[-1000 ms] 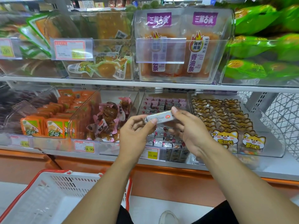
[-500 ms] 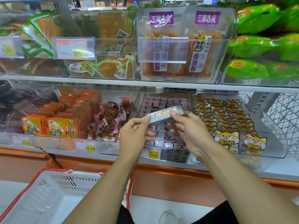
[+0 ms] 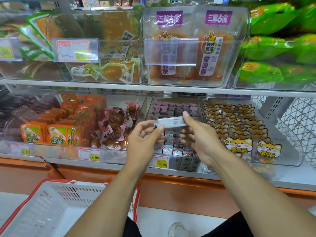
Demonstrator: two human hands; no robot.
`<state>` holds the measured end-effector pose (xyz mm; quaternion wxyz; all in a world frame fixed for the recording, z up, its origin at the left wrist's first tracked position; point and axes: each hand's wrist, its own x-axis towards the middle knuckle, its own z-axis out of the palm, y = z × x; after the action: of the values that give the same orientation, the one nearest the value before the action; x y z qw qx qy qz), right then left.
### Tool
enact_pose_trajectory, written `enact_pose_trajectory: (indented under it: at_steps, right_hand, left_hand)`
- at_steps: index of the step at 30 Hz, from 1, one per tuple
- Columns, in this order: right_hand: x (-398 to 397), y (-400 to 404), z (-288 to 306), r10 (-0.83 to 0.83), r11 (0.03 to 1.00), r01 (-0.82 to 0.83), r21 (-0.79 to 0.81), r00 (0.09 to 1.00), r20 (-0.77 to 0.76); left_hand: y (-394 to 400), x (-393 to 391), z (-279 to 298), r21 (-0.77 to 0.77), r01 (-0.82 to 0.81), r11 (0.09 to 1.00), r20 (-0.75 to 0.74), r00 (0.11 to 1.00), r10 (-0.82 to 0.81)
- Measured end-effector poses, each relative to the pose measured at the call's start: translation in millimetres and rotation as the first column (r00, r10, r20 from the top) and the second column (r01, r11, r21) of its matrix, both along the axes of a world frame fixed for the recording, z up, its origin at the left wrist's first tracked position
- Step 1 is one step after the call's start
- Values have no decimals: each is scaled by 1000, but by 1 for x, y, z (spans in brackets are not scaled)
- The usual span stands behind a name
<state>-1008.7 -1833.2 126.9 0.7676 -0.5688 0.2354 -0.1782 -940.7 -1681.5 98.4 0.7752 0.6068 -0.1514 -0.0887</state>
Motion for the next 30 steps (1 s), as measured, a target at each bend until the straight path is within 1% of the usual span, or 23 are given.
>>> enact_pose_trajectory:
  at_steps: [5, 7, 11, 14, 16, 19, 21, 22, 23, 24, 25, 26, 27, 28, 30]
  right_hand:
    - [-1, -1, 1, 131, 990, -131, -47, 991, 3]
    - [-2, -1, 1, 176, 982, -176, -65, 984, -1]
    - [0, -1, -2, 182, 983, -182, -26, 983, 2]
    - [1, -4, -3, 174, 984, -173, -28, 985, 12]
    - [3, -7, -5, 135, 990, -134, -35, 991, 20]
    - [7, -9, -5, -33, 998, 30, 49, 998, 53]
    - [11, -13, -5, -142, 987, 135, 89, 986, 83]
    - [14, -14, -4, -188, 981, 184, 58, 978, 94]
    - [19, -16, -4, -234, 971, 237, -18, 967, 96]
    - [24, -19, -3, -291, 945, 301, -129, 953, 91]
    - [30, -22, -2, -351, 895, 361, -261, 932, 87]
    - [36, -26, -1, -398, 826, 400, -397, 913, 91]
    - [42, -31, -1, -417, 749, 403, -526, 904, 100]
    - [49, -38, -2, -409, 668, 370, -646, 907, 96]
    - [63, -52, -4, -384, 501, 226, -835, 923, 19]
  left_hand:
    - [1, 1, 1, -14, -41, 999, -62, 997, 40]
    - [1, 0, 2, 17, -66, 998, -76, 995, 67]
    - [1, -1, 2, 69, -71, 995, -64, 995, 76]
    - [0, -2, 3, 98, -72, 993, -50, 996, 77]
    - [-3, -3, 3, 112, -65, 992, -56, 996, 71]
    - [-6, -4, 2, 116, -11, 993, -110, 994, 23]
    - [-6, -4, 2, 140, -3, 990, -99, 995, 17]
    - [-7, -4, 2, 187, -18, 982, -51, 998, 28]
    - [-8, -4, 2, 243, -42, 969, 19, 999, 39]
    - [-9, -5, 3, 290, -67, 955, 95, 995, 40]
    - [-10, -5, 4, 322, -85, 943, 164, 986, 33]
    - [-13, -6, 4, 352, -96, 931, 222, 975, 17]
    - [-15, -6, 4, 389, -106, 915, 276, 961, -6]
    - [-18, -6, 3, 437, -119, 891, 326, 945, -34]
    - [-23, -5, 0, 543, -148, 827, 407, 907, -105]
